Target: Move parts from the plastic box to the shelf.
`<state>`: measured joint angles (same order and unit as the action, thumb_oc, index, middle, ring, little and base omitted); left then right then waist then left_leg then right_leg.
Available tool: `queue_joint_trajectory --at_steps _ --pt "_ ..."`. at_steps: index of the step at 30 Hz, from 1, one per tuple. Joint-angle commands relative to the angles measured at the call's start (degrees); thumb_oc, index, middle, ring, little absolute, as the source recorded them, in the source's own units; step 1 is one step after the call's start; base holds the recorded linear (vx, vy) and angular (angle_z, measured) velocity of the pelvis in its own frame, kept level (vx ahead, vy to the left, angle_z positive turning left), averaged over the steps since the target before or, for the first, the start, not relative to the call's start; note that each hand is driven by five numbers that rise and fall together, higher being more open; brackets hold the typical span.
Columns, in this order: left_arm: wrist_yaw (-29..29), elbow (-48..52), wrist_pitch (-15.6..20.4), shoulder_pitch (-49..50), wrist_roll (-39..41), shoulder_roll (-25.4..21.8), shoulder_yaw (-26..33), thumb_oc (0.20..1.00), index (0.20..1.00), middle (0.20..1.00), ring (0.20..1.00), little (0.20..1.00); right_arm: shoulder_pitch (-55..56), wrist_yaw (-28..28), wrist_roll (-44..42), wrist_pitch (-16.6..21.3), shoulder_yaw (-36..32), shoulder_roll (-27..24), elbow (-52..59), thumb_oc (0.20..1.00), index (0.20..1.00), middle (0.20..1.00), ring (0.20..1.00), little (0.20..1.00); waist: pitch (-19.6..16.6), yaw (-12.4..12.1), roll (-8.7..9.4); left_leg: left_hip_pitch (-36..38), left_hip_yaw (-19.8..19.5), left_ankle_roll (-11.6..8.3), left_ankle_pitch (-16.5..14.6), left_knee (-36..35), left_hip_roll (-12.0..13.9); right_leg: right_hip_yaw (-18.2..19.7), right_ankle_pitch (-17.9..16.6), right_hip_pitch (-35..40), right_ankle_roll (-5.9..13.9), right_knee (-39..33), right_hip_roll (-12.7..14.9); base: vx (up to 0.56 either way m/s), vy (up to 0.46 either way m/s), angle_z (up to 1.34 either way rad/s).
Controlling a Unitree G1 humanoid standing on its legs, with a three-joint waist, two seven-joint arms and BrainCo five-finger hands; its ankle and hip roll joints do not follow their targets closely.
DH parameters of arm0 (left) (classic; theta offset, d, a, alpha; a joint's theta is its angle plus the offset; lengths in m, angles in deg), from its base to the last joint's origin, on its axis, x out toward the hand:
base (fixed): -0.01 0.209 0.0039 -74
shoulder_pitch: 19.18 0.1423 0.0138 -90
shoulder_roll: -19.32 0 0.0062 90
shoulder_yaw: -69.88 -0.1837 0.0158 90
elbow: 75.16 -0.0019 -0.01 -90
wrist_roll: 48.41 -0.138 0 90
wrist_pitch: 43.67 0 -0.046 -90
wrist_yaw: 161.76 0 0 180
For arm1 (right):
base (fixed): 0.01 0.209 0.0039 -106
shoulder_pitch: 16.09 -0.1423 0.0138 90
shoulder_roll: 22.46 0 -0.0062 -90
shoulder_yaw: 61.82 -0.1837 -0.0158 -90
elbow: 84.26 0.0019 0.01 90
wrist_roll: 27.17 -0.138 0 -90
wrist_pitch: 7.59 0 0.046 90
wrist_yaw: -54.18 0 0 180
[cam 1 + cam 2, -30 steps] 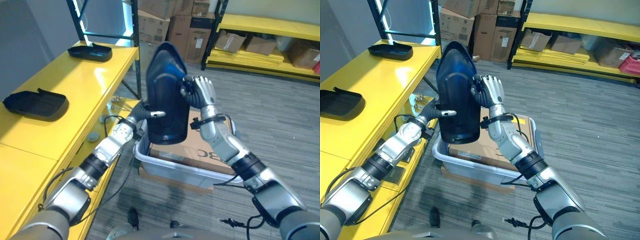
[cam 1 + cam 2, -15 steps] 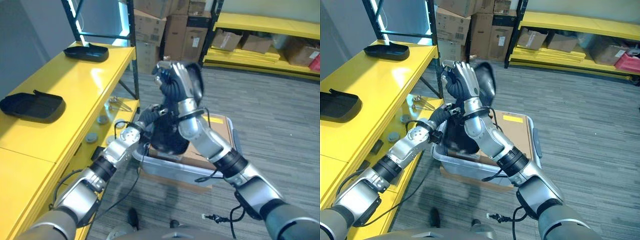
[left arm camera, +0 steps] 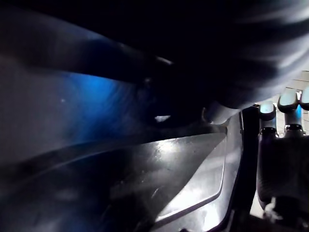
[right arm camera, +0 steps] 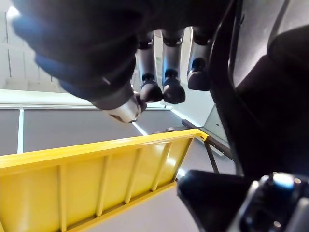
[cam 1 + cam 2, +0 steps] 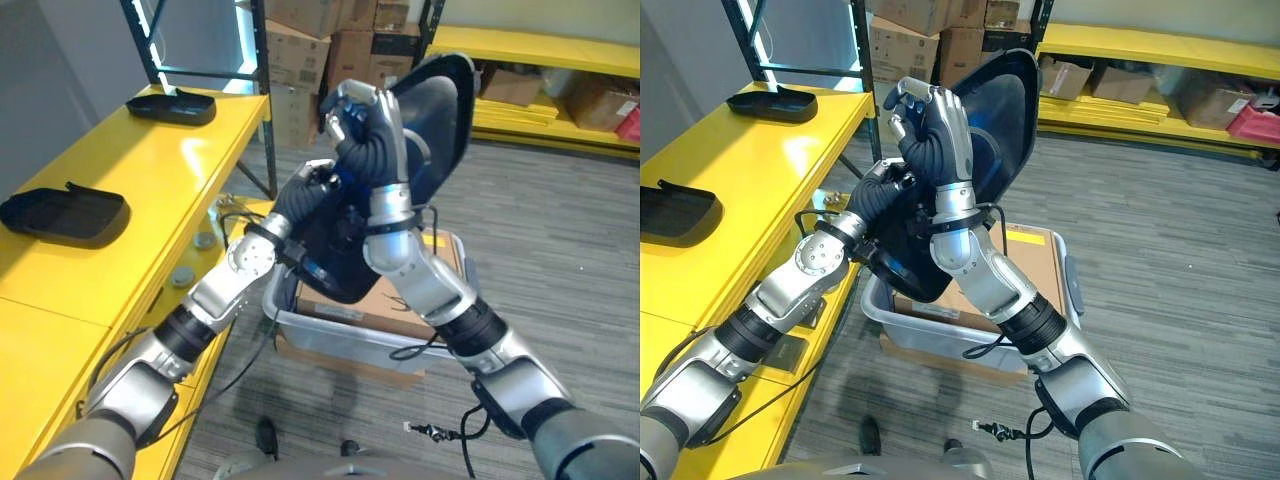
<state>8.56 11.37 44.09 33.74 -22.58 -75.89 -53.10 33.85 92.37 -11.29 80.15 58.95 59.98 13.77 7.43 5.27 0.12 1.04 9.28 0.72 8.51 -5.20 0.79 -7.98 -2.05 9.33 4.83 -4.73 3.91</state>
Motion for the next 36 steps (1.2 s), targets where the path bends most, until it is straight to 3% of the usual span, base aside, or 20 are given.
queue_joint_trajectory --at_steps 1,2,3,5,6,7,8,13,16,19,21,22,24,25,30,36 --pt "-2.99 -4.04 2.49 -10.21 -8.65 1.92 1.57 0.2 0.2 0.2 0.2 0.2 -0.44 1.4 -2.12 2.74 -2.57 -2.42 -0.44 0.2 0.2 0.2 0.2 0.2 -1.47 -1.83 0.85 7.2 0.99 -1.5 -12.31 0.2 1.18 -0.6 2.03 -1.85 1.29 -0.27 0.6 0.0 0.0 0.0" --pt "-3.63 -4.85 1.96 -10.36 -9.3 1.6 1.04 0.2 0.2 0.2 0.2 0.2 -0.28 0.83 -3.06 4.5 -2.49 -2.36 -0.39 0.2 0.2 0.2 0.2 0.2 -1.47 -1.77 0.83 7.22 0.99 -1.49 -12.32 0.2 1.17 -0.56 2.06 -1.82 1.26 -0.27 0.55 0.0 0.0 0.0" --pt "-4.93 -7.5 1.1 -10.47 -11.34 1.23 0.58 0.2 0.2 0.2 0.2 0.2 -0.46 -1.1 -8.0 10.86 -1.97 -2.2 -0.26 0.2 0.2 0.2 0.2 0.2 -1.43 -1.79 0.9 7.18 0.98 -1.51 -12.22 0.2 1.22 -0.4 2.08 -1.82 1.15 -0.27 0.49 0.0 0.0 0.0" --pt "-6.94 -9.98 0.72 -10.61 -15.73 0.8 -0.22 0.2 0.2 0.2 0.2 0.2 -0.4 -3.23 -12.27 15.22 -1.72 -1.68 0.37 0.247 0.247 0.247 0.247 0.247 -1.53 -1.75 0.91 7.16 1.04 -1.55 -12.16 0.2 1.29 -0.36 2.06 -1.82 1.13 -0.27 0.46 0.0 0.0 0.0" --pt "-7.18 -10.24 0.64 -10.67 -16.06 0.81 -0.35 0.2 0.2 0.2 0.2 0.2 -0.39 -3.58 -12.78 15.53 -1.78 -1.67 0.36 0.382 0.382 0.382 0.382 0.382 -1.54 -1.76 0.94 7.16 1.03 -1.56 -12.15 0.2 1.29 -0.37 2.06 -1.82 1.12 -0.27 0.46 0.0 0.0 0.0" --pt "-8.6 -11.78 0.37 -10.45 -18.41 0.33 -0.38 0.2 0.2 0.2 0.2 0.2 0.18 -5.19 -16.48 17.54 -2.02 -1.5 1.39 0.856 0.856 0.856 0.856 0.856 -1.49 -1.77 0.97 7.13 0.99 -1.59 -12.11 0.2 1.3 -0.28 2.08 -1.81 1.04 -0.27 0.4 0.0 0.0 0.0" --pt "-10.63 -13.91 1.0 -9.96 -20.03 -0.2 -0.46 0.2 0.2 0.2 0.2 0.2 1.05 -7.32 -20.59 20.27 -2.61 -1.31 2.61 1.0 1.0 1.0 1.0 1.0 -1.52 -1.65 1.06 7.1 1.01 -1.64 -12.1 0.2 1.35 -0.2 2.1 -1.83 1.07 -0.27 0.39 0.0 0.0 0.0" --pt "-19.62 -19.99 4.36 -5.95 -24.54 -1.65 1.72 0.2 0.2 0.2 0.2 0.2 7.29 -15.12 -29.65 25.54 -6.07 -1.37 6.67 1.0 1.0 1.0 1.0 1.0 -1.41 -1.18 1.33 7.24 1.31 -1.62 -12.01 0.2 1.61 -0.2 2.05 -1.81 1.09 -0.27 0.44 0.0 0.0 0.0" --pt "-23.76 -21.06 7.32 -2.17 -25.62 -1.29 4.02 0.2 0.2 0.2 0.2 0.2 12.62 -17.35 -31.26 26.37 -8.73 -1.68 8.41 1.0 1.0 1.0 1.0 1.0 -1.34 -0.71 1.45 7.38 1.58 -1.6 -12.01 0.2 1.76 -0.16 2.01 -1.8 1.16 -0.27 0.48 0.0 0.0 0.0" --pt "-27.7 -20.99 13.49 2.47 -25.24 -1.09 7.13 0.2 0.2 0.2 0.2 0.2 20.11 -20.24 -35.31 26.71 -12.29 -2.07 8.31 1.0 1.0 1.0 1.0 1.0 -1.17 0.17 1.63 7.56 2.0 -1.52 -12.1 0.2 1.86 0.11 1.96 -1.85 1.27 -0.27 0.52 0.0 0.001 -0.02" --pt "-29.9 -16.17 22.44 8.48 -26.09 -1.51 11.33 0.2 0.2 0.2 0.2 0.2 30.44 -22.01 -33.22 24.3 -16.25 -2.06 4.65 1.0 1.0 1.0 1.0 1.0 -0.77 1.25 1.86 7.7 2.54 -1.33 -12.25 0.2 1.96 0.4 1.92 -2.05 1.49 -0.27 0.63 -0.03 0.005 -0.08" --pt "-28.99 -12.4 25.4 10.97 -26.1 -2.08 13.5 0.2 0.2 0.2 0.2 0.2 34.16 -22.67 -31.88 23.73 -17.2 -2.35 2.51 1.0 1.0 1.0 1.0 1.0 -0.54 1.49 1.88 7.69 2.74 -1.29 -12.2 0.2 2.01 0.34 1.92 -2.13 1.49 -0.27 0.68 -0.05 0.008 -0.08" --pt "-27.53 -6.85 27.83 13.9 -25.39 -3.2 15.54 0.2 0.2 0.2 0.2 0.2 37.9 -23.63 -31.05 21.68 -18.05 -2.49 -0.37 1.0 1.0 1.0 1.0 1.0 -0.15 1.85 1.91 7.67 2.89 -1.33 -12.15 0.2 2.05 0.3 1.91 -2.2 1.46 -0.27 0.67 -0.05 0.008 -0.1" --pt "-24.05 0.07 29.83 17.5 -23.81 -4.41 18.1 0.2 0.2 0.2 0.2 0.2 41.5 -24.58 -30.36 19.1 -18.74 -2.75 -4.61 1.0 1.0 1.0 1.0 1.0 0.29 2.01 1.97 7.58 2.91 -1.4 -12.02 0.2 2.09 0.04 1.98 -2.17 1.41 -0.27 0.66 -0.05 0.006 -0.07" --pt "-19.39 8.12 31.83 21.95 -20.5 -5.92 19.88 0.2 0.2 0.2 0.2 0.2 45.69 -25.73 -29.39 16.17 -18.32 -2.85 -13.16 1.0 1.0 1.0 1.0 1.0 0.66 1.23 2.11 7.36 2.31 -1.42 -11.99 0.2 1.85 -0.72 2.13 -1.87 1.28 -0.27 0.73 -0.01 -0.004 0.0" --pt "-16.4 13.57 32.34 25.45 -17.98 -7.66 21.94 0.2 0.2 0.2 0.2 0.2 48.27 -27.25 -28.59 15.48 -16.25 -0.19 -29.26 1.0 1.0 1.0 1.0 1.0 0.99 -1.04 2.04 6.87 0.35 -1.37 -11.98 0.2 1.54 -2.44 3.02 -1.09 0.93 0.73 0.97 0.0 -0.042 0.1"
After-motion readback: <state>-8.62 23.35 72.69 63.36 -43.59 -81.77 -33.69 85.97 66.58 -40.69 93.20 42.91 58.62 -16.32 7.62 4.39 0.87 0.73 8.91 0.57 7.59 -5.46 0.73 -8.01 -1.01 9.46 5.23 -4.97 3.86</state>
